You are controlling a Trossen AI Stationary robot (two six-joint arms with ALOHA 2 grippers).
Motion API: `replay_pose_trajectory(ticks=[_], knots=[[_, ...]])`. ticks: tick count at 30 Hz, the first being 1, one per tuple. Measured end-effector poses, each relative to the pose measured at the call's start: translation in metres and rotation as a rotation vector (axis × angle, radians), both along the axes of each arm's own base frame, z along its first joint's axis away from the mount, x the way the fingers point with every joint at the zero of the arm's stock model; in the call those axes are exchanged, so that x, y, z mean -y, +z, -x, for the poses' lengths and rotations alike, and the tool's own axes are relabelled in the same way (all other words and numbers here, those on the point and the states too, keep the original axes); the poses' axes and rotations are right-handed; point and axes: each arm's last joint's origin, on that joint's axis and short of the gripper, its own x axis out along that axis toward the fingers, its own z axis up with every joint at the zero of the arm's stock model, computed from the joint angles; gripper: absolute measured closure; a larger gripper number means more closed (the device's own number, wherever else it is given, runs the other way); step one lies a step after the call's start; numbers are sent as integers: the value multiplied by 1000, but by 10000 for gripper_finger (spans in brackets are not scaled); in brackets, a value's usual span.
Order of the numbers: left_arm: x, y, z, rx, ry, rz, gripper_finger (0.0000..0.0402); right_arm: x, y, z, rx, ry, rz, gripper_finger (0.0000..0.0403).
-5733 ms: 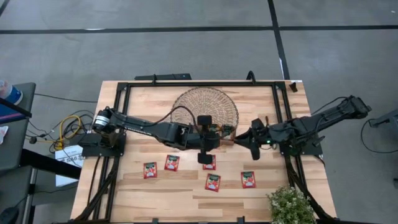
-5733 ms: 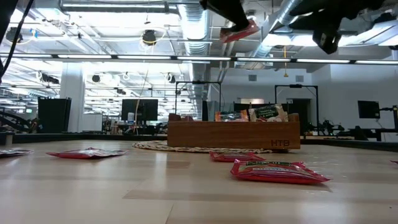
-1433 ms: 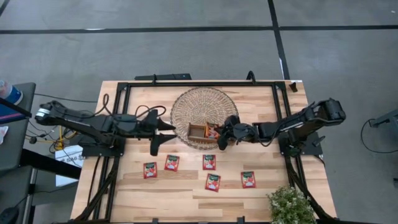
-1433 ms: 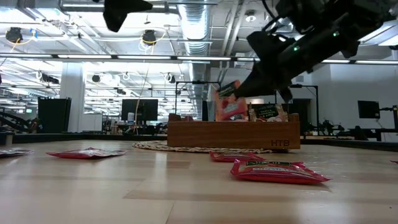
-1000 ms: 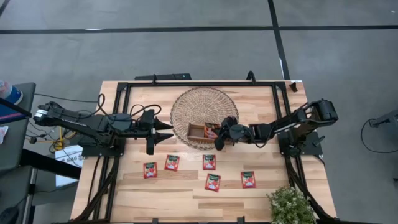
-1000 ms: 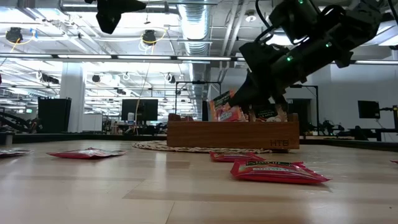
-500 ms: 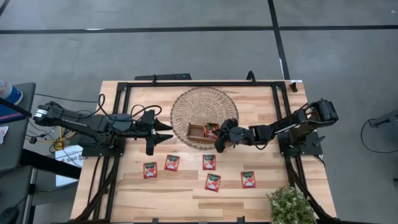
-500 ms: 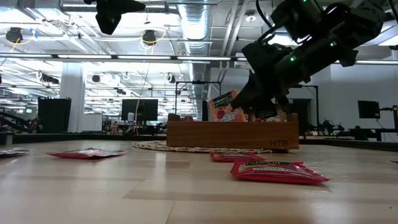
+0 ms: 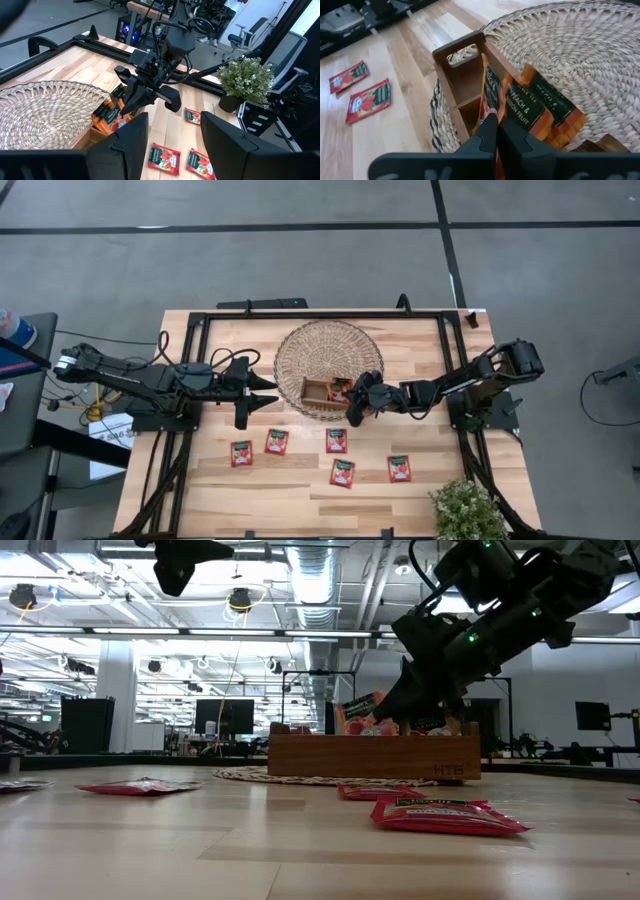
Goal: Pick & Place Tea
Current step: Put the orange tea bag into the middle section of the wooden organizer
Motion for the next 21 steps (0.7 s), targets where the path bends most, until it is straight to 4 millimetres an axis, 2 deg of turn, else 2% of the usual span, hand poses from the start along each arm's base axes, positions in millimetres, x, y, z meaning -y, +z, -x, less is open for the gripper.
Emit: replay_pose_trajectory(ticks=[4,11,19,21], knots=[[0,0,0,0,0,0,227,-1,-1,0,-17,36,1,389],[0,0,0,0,-1,1,227,-1,0,2,-34,55,4,339],[0,0,0,0,-1,0,227,0,15,17,-96,89,-10,319],[0,0,0,-1,-1,0,227,0,24,19,-64,99,-18,319]])
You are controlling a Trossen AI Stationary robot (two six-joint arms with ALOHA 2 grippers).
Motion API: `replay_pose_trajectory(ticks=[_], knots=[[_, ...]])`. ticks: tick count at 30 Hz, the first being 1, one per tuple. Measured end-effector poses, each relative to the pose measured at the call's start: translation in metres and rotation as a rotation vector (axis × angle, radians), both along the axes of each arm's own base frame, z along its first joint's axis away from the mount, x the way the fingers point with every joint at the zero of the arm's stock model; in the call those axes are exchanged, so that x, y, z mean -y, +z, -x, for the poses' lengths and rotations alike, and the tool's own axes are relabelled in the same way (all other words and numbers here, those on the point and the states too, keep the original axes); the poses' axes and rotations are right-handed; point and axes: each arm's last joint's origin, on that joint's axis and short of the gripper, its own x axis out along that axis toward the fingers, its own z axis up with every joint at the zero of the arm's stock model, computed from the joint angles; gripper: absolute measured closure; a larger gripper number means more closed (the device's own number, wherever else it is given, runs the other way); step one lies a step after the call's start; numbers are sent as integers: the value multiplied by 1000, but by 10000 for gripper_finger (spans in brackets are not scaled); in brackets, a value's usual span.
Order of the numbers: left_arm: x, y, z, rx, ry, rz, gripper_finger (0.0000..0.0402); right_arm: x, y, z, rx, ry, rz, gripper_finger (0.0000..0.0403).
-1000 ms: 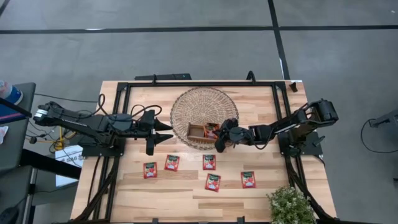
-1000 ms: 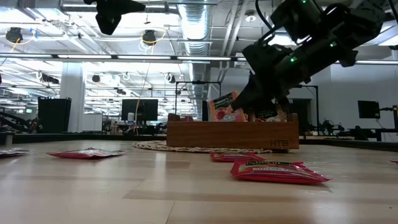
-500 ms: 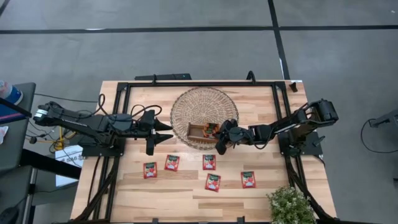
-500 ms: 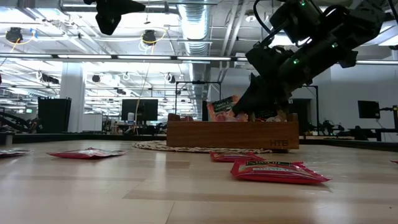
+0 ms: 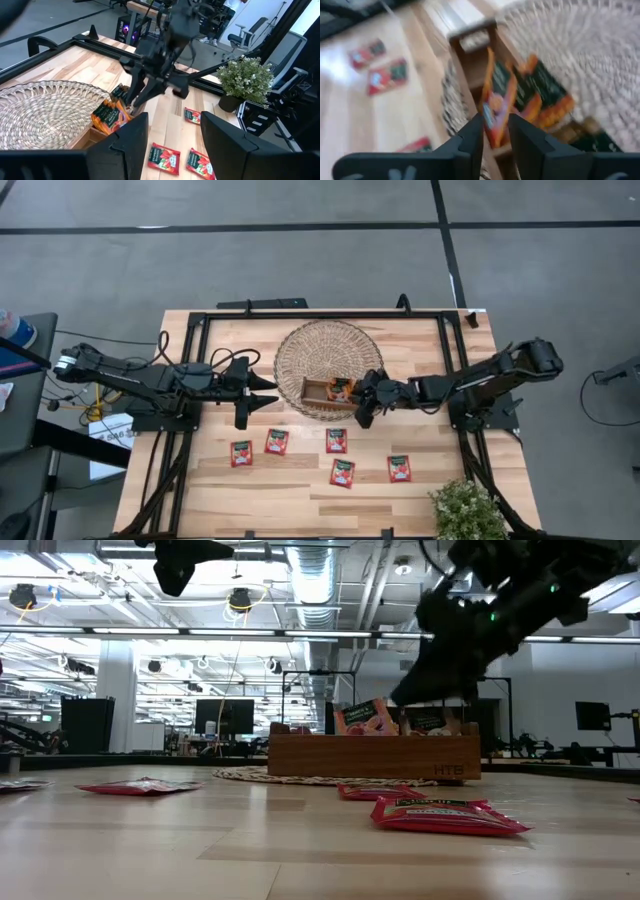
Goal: Pick & Place Tea
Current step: Put the orange tea bag into the middle section of the wooden organizer
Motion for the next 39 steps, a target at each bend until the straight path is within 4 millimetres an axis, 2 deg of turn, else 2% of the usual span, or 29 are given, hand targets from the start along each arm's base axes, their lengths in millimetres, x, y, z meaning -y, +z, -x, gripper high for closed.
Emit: replay_pose_trajectory(ticks=[4,9,15,19,23,34,39], knots=[[0,0,0,0,-1,-3,227,-2,23,1,109,39,50,324],[0,0,0,0,-1,-4,227,6,40,-12,106,51,145,335],[0,0,0,1,-1,-4,227,23,38,-42,-38,42,158,338],[0,0,0,-2,-1,-4,227,28,28,-51,-177,48,169,338],[0,0,0,-3,-5,-4,227,28,25,-52,-226,51,166,338],[0,-1,0,-10,-5,-6,227,15,28,-38,-317,63,169,338],[0,-1,0,-9,-5,-5,227,13,36,-39,-263,47,194,338]])
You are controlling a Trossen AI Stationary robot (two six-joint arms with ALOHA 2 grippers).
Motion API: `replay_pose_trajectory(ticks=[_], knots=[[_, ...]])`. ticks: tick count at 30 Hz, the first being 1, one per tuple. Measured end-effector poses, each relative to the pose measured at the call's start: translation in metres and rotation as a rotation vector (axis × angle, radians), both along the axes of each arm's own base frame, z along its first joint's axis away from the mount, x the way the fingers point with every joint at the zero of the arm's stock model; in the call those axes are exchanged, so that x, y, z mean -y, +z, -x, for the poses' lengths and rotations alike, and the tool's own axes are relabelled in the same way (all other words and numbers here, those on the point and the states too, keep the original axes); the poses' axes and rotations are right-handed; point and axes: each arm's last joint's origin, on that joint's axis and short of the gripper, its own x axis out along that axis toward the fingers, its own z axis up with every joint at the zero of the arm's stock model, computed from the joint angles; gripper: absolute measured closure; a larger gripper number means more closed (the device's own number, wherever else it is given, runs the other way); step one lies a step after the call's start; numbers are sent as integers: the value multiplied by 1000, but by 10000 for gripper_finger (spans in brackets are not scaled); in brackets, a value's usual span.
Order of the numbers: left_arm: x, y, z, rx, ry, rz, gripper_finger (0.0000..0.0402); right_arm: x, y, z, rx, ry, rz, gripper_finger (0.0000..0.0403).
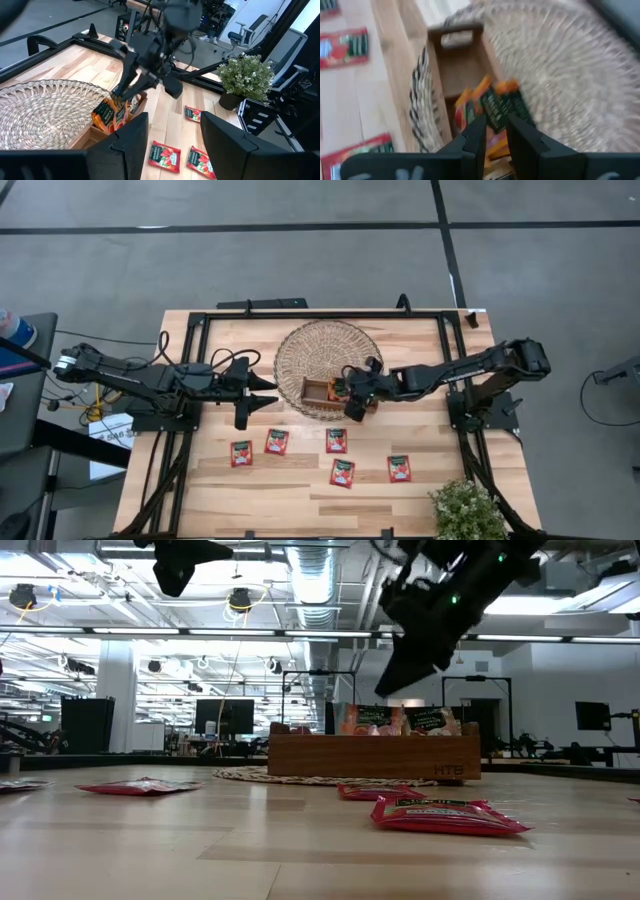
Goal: Pick & Place Tea
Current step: Put the orange tea bag into the middle section of the wooden organizer, then put the red tea bag into the left section of the wooden organizer
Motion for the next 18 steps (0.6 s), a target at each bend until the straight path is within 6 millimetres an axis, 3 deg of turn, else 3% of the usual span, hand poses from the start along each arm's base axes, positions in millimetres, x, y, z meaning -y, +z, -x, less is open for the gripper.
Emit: replay_pose_trajectory(ticks=[4,8,13,18], knots=[[0,0,0,0,0,1,227,2,19,6,47,-10,55,338],[0,0,0,1,7,34,227,1,52,20,121,17,51,338],[0,-3,0,-20,23,112,227,-13,79,57,96,243,-171,338],[0,-9,2,-83,36,134,227,-37,80,94,-81,300,-343,338]])
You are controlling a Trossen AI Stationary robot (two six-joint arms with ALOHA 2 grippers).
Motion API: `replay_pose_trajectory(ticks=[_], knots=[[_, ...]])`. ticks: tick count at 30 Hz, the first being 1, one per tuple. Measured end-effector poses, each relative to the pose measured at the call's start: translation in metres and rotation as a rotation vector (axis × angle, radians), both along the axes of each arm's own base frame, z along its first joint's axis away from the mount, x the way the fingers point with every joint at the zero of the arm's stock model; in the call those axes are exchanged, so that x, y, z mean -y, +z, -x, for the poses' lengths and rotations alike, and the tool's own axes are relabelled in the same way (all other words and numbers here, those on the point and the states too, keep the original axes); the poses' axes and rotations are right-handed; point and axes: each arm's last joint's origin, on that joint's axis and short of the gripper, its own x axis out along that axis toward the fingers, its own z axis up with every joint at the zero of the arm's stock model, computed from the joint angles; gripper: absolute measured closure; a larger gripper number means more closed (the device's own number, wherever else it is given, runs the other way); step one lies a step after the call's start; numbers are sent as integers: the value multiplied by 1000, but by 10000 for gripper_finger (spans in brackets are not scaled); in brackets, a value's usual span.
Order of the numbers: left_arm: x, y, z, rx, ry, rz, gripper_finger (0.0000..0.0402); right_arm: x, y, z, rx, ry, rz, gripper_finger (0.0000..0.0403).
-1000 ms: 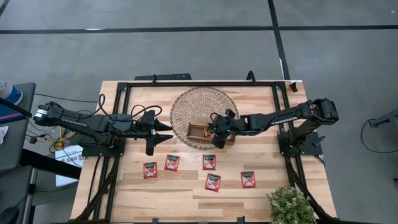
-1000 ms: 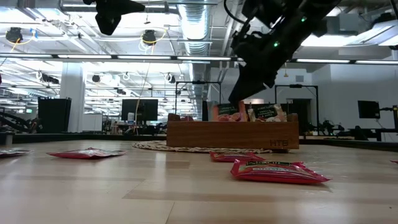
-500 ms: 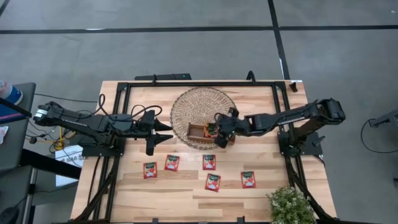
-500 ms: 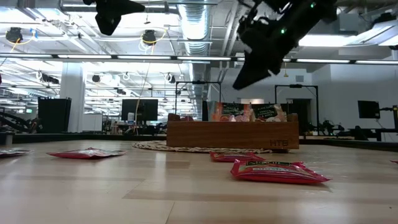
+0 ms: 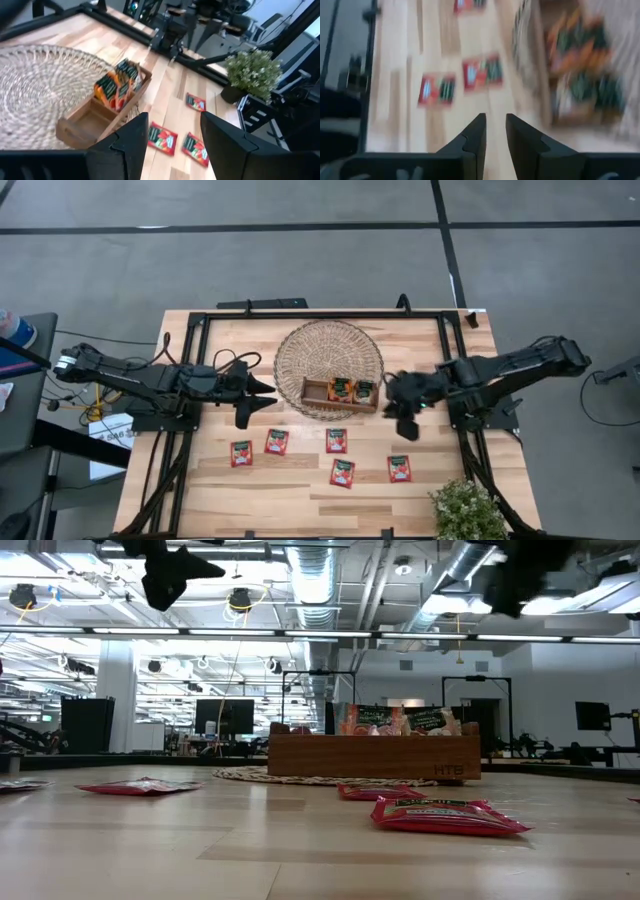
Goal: Pick & Place Tea
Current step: Put the red tea bag into the left section of the wooden organizer
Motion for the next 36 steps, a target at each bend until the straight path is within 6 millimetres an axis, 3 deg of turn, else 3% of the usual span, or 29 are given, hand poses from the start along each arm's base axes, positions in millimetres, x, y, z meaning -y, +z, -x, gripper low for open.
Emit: replay_pose_trajectory(ticks=[5,13,19,25,36], knots=[[0,-3,1,-32,9,21,227,-28,-6,20,-146,45,-37,338],[0,-4,1,-38,11,27,227,-69,-43,12,-335,223,75,338],[0,-4,1,-40,12,30,227,-79,-78,-4,-485,247,153,326],[0,-4,1,-38,19,53,227,-83,-106,-14,-583,296,208,281],[0,-4,1,-38,20,56,227,-92,-120,-21,-596,363,170,186]])
